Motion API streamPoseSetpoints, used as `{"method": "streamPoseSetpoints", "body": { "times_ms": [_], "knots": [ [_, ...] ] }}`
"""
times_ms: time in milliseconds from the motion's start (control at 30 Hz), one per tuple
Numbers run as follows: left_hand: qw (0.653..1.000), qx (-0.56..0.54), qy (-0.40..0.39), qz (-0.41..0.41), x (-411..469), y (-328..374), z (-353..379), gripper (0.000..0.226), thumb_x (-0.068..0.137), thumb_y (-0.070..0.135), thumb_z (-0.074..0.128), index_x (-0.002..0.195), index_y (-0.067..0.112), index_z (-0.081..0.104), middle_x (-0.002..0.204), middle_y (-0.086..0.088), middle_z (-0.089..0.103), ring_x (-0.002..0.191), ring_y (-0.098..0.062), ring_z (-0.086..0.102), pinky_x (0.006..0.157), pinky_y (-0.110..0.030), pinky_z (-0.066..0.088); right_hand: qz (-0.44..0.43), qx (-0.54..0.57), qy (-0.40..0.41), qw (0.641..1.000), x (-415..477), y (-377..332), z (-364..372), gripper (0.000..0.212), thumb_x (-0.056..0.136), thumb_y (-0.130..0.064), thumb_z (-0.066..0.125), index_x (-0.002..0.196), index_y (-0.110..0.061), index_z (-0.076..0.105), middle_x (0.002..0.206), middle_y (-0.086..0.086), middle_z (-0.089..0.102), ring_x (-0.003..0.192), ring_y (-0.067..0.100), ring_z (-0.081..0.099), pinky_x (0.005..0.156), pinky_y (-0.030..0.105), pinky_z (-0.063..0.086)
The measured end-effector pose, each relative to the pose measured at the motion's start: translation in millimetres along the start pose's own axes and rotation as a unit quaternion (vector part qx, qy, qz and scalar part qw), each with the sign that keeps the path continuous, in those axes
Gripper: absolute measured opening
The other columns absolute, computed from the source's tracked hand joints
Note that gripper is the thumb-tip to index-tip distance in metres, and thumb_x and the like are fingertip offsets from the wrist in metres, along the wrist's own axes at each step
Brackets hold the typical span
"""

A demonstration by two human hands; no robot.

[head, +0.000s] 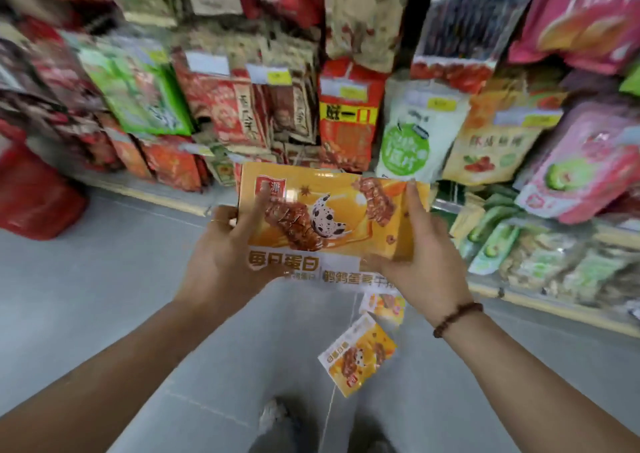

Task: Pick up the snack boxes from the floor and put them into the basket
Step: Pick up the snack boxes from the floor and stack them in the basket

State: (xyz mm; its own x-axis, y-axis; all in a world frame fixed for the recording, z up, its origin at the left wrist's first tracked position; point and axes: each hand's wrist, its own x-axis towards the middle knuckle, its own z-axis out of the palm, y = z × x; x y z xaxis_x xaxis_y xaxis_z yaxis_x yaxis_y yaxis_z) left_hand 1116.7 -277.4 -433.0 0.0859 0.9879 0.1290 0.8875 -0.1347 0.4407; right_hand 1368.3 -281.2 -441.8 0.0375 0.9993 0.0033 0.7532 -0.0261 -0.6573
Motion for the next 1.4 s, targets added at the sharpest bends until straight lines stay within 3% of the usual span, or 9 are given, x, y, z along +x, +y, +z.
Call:
{"method": "streamPoseSetpoints", "body": {
  "times_ms": [100,267,433,667,800,900,1067,1267,1400],
  "knots": [
    [0.996,0.007,0.081,-0.023,-11,-18,-85,0.116,0.052,0.038,0.089,0.143,0.044,0.018,0.111,-0.018,0.05,0.088,-0.04,0.058,0.07,-0.043,0.053,-0.084,0.0,-0.01,0.996,12,-88,-14,0.113,0.072,-0.046,0.076,0.147,-0.038,-0.008,0.133,0.012,0.042,0.11,0.028,0.052,0.082,0.031,0.044],
    [0.983,0.024,0.155,-0.091,-30,-74,-189,0.118,0.057,0.034,0.088,0.144,0.038,0.009,0.117,-0.015,0.044,0.097,-0.032,0.054,0.082,-0.037,0.05,-0.187,0.022,-0.032,0.981,38,-212,8,0.111,0.07,-0.045,0.077,0.146,-0.044,-0.004,0.131,0.009,0.045,0.117,0.025,0.048,0.09,0.034,0.045],
    [0.972,0.029,0.189,-0.14,-43,-140,-245,0.121,0.056,0.032,0.088,0.143,0.045,0.006,0.119,-0.01,0.041,0.103,-0.03,0.052,0.086,-0.039,0.052,-0.248,0.044,-0.066,0.966,58,-297,53,0.107,0.069,-0.041,0.079,0.144,-0.047,0.003,0.116,0.002,0.046,0.102,0.015,0.045,0.082,0.026,0.039],
    [0.953,0.04,0.187,-0.234,-37,-219,-274,0.115,0.062,0.041,0.084,0.144,0.046,0.004,0.127,-0.004,0.039,0.106,-0.023,0.052,0.082,-0.029,0.046,-0.29,0.032,-0.136,0.947,102,-375,123,0.106,0.069,-0.036,0.081,0.134,-0.056,-0.001,0.113,0.001,0.046,0.098,0.012,0.046,0.083,0.027,0.042],
    [0.941,0.021,0.179,-0.286,-12,-274,-270,0.12,0.063,0.038,0.084,0.139,0.048,-0.008,0.128,-0.005,0.038,0.108,-0.024,0.052,0.087,-0.031,0.049,-0.296,0.014,-0.185,0.937,147,-406,179,0.107,0.069,-0.035,0.08,0.141,-0.051,0.003,0.122,0.004,0.046,0.111,0.019,0.051,0.09,0.032,0.046],
    [0.929,0.008,0.17,-0.329,17,-316,-267,0.116,0.065,0.035,0.083,0.144,0.046,-0.001,0.131,-0.005,0.034,0.108,-0.023,0.053,0.089,-0.03,0.048,-0.304,0.0,-0.218,0.927,192,-429,227,0.109,0.069,-0.037,0.08,0.141,-0.051,0.0,0.13,0.006,0.043,0.115,0.021,0.052,0.092,0.034,0.048],
    [0.907,-0.013,0.16,-0.388,72,-378,-281,0.116,0.066,0.035,0.082,0.142,0.05,-0.004,0.124,-0.003,0.035,0.104,-0.022,0.054,0.087,-0.036,0.05,-0.325,-0.016,-0.256,0.91,269,-476,287,0.109,0.07,-0.042,0.079,0.131,-0.061,-0.01,0.12,0.006,0.046,0.113,0.024,0.052,0.093,0.039,0.047],
    [0.878,-0.02,0.179,-0.443,120,-441,-304,0.117,0.065,0.038,0.082,0.138,0.053,-0.008,0.12,-0.005,0.039,0.104,-0.026,0.054,0.088,-0.037,0.049,-0.352,-0.028,-0.317,0.88,339,-551,340,0.107,0.072,-0.035,0.079,0.139,-0.055,-0.003,0.132,0.006,0.042,0.117,0.021,0.052,0.093,0.03,0.045],
    [0.867,-0.02,0.184,-0.463,144,-500,-321,0.117,0.063,0.043,0.082,0.136,0.051,-0.009,0.115,-0.005,0.041,0.101,-0.027,0.054,0.087,-0.037,0.049,-0.355,-0.045,-0.347,0.867,375,-598,390,0.106,0.072,-0.038,0.078,0.139,-0.056,-0.002,0.128,0.003,0.042,0.114,0.021,0.053,0.093,0.03,0.046]
  ]
}}
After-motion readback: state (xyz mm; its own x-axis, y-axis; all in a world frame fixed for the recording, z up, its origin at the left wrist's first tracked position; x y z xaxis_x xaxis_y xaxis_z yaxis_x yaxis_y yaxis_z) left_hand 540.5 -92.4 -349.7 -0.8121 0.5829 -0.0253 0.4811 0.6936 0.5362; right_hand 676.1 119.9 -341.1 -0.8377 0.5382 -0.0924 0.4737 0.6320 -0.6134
